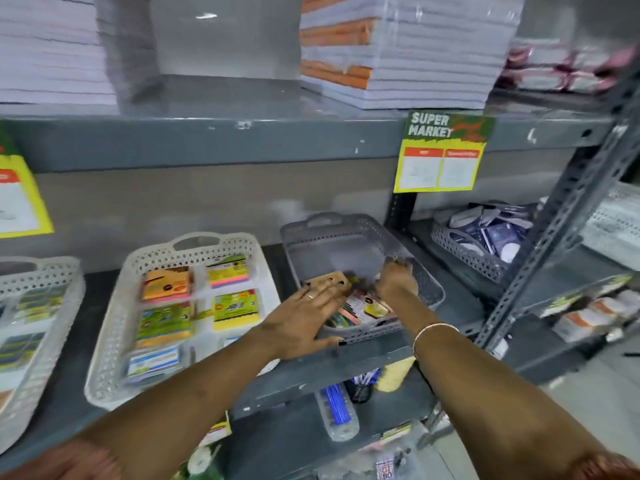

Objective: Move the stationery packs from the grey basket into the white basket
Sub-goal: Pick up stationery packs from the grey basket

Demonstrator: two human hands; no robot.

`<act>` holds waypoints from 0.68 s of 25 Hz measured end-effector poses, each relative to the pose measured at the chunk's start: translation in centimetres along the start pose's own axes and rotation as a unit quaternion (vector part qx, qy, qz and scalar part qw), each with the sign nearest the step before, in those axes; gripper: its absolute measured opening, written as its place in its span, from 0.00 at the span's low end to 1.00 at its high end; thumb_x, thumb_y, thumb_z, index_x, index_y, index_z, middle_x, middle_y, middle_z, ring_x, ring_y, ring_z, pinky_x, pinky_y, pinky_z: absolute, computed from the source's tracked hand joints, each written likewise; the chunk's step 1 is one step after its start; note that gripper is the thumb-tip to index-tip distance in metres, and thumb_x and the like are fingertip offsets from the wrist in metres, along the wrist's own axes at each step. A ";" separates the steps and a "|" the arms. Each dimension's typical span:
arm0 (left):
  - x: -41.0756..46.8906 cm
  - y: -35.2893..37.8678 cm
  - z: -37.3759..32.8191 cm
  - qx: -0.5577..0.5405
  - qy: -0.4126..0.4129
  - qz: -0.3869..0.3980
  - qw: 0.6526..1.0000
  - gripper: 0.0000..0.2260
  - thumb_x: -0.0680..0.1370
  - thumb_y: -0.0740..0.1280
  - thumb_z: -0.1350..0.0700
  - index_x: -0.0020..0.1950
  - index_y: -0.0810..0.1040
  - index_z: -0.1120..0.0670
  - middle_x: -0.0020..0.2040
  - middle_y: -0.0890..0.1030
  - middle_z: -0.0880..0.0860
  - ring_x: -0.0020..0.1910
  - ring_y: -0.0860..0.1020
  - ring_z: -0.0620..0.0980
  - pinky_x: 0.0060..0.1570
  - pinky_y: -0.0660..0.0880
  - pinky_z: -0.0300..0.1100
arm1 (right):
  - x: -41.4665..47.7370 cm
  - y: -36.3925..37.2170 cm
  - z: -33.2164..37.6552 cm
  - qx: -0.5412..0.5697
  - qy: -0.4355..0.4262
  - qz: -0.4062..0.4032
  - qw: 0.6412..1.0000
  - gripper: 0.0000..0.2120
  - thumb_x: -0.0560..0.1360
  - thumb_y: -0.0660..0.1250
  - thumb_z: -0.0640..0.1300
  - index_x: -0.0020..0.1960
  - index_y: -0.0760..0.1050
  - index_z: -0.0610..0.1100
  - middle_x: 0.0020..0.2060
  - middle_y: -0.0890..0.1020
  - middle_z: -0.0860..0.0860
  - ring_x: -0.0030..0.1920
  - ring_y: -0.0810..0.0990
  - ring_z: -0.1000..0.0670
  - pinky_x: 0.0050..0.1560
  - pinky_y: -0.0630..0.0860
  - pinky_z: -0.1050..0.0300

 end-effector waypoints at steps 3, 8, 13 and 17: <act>1.2 1.5 0.2 -0.002 -0.011 0.030 0.999 0.32 0.77 0.53 0.38 0.76 0.49 0.51 0.79 0.47 0.51 0.77 0.44 0.49 0.74 0.41 0.45 | 1.0 1.0 -1.2 -0.012 0.010 0.027 1.000 0.28 0.78 0.64 0.45 0.72 0.60 0.36 0.72 0.63 0.38 0.74 0.60 0.39 0.68 0.68 0.44; 1.4 2.4 0.4 -0.008 -0.031 0.054 0.998 0.27 0.79 0.52 0.41 0.76 0.52 0.51 0.78 0.49 0.52 0.77 0.47 0.49 0.74 0.44 0.47 | 1.7 1.8 -0.9 -0.025 0.011 0.053 0.998 0.25 0.76 0.66 0.43 0.70 0.64 0.37 0.70 0.69 0.40 0.70 0.68 0.40 0.66 0.72 0.45; 1.3 2.5 0.5 -0.002 -0.042 0.056 0.998 0.26 0.80 0.52 0.42 0.75 0.54 0.51 0.78 0.52 0.52 0.77 0.49 0.50 0.75 0.45 0.48 | 1.8 1.1 0.2 -0.005 0.021 0.042 0.999 0.23 0.75 0.68 0.43 0.67 0.68 0.38 0.67 0.73 0.41 0.67 0.73 0.41 0.62 0.74 0.46; 0.9 1.9 0.7 -0.022 -0.066 0.046 0.997 0.27 0.79 0.52 0.42 0.75 0.52 0.52 0.78 0.53 0.52 0.77 0.49 0.49 0.74 0.45 0.48 | 1.4 0.1 1.8 0.022 0.010 0.030 0.999 0.21 0.74 0.69 0.43 0.65 0.71 0.38 0.64 0.76 0.41 0.64 0.76 0.40 0.59 0.76 0.46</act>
Point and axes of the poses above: each hand's wrist, its own x-axis towards the middle knuckle, its own y-axis out of the palm, z = x × y, the point moved 6 cm from there along x, towards the middle knuckle
